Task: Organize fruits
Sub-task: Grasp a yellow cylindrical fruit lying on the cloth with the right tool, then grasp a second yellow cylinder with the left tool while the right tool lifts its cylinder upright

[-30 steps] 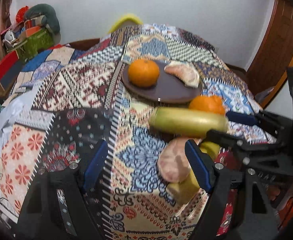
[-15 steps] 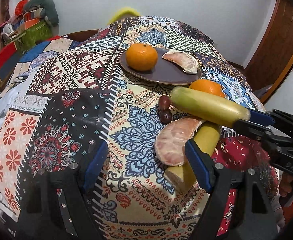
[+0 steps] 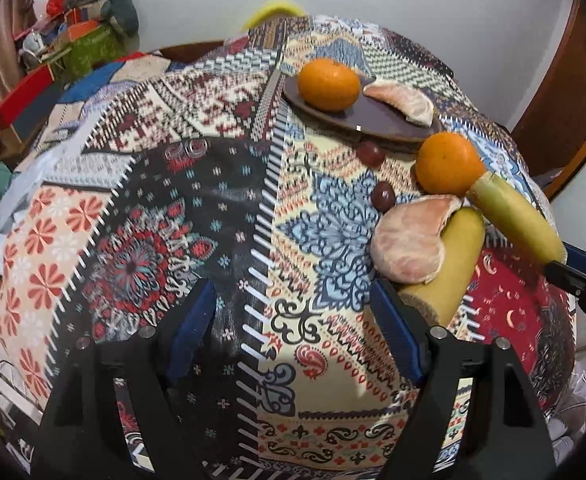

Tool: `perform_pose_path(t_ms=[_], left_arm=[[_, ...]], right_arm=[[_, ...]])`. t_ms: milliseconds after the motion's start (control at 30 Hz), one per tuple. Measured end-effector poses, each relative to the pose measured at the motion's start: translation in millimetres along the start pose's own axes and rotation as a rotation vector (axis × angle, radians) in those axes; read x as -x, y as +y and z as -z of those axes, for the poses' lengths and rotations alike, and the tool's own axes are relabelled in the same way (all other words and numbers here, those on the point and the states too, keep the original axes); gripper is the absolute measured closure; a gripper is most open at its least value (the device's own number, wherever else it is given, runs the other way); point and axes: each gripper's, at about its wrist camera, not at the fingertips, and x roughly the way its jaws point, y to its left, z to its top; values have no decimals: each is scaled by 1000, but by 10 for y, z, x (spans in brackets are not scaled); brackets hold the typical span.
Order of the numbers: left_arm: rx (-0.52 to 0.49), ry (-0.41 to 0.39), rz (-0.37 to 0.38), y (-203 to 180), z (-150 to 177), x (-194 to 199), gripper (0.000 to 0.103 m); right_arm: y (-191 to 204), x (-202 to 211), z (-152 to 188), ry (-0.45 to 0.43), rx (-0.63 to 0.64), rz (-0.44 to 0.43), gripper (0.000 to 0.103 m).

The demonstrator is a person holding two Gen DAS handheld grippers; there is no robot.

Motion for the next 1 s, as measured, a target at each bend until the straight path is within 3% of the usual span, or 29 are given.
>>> perform_pose_path(t_ms=[133, 333, 533, 700, 1000], left_arm=[[-23, 3, -7, -78, 25, -51, 23], [-70, 10, 18, -243, 62, -25, 23], [-118, 14, 66, -481, 185, 37, 23], [-151, 13, 88, -646, 189, 88, 24], [-121, -42, 116, -724, -30, 277, 24]], right_arm=[[-98, -30, 78, 37, -47, -30, 68], [-9, 7, 77, 45, -3, -13, 67], [-47, 20, 30, 21, -37, -38, 53], [-91, -108, -79, 23, -37, -32, 53], [-113, -375, -146, 53, -38, -62, 55]])
